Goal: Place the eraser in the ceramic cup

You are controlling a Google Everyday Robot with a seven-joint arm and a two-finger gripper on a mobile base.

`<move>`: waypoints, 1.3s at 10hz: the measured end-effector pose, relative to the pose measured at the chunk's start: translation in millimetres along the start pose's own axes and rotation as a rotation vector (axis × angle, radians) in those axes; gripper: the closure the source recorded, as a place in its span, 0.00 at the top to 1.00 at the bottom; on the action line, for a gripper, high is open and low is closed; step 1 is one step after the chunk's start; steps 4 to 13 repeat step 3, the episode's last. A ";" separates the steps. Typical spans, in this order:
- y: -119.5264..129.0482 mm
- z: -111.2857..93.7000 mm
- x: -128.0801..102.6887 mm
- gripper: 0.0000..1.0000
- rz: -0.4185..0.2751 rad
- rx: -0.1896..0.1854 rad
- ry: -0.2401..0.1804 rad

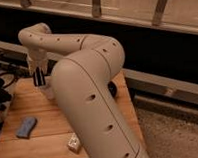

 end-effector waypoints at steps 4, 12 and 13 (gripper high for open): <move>0.2 8.3 -3.2 0.10 -0.006 -0.013 -0.019; 0.2 8.3 -3.2 0.10 -0.006 -0.013 -0.019; 0.2 8.3 -3.2 0.10 -0.006 -0.013 -0.019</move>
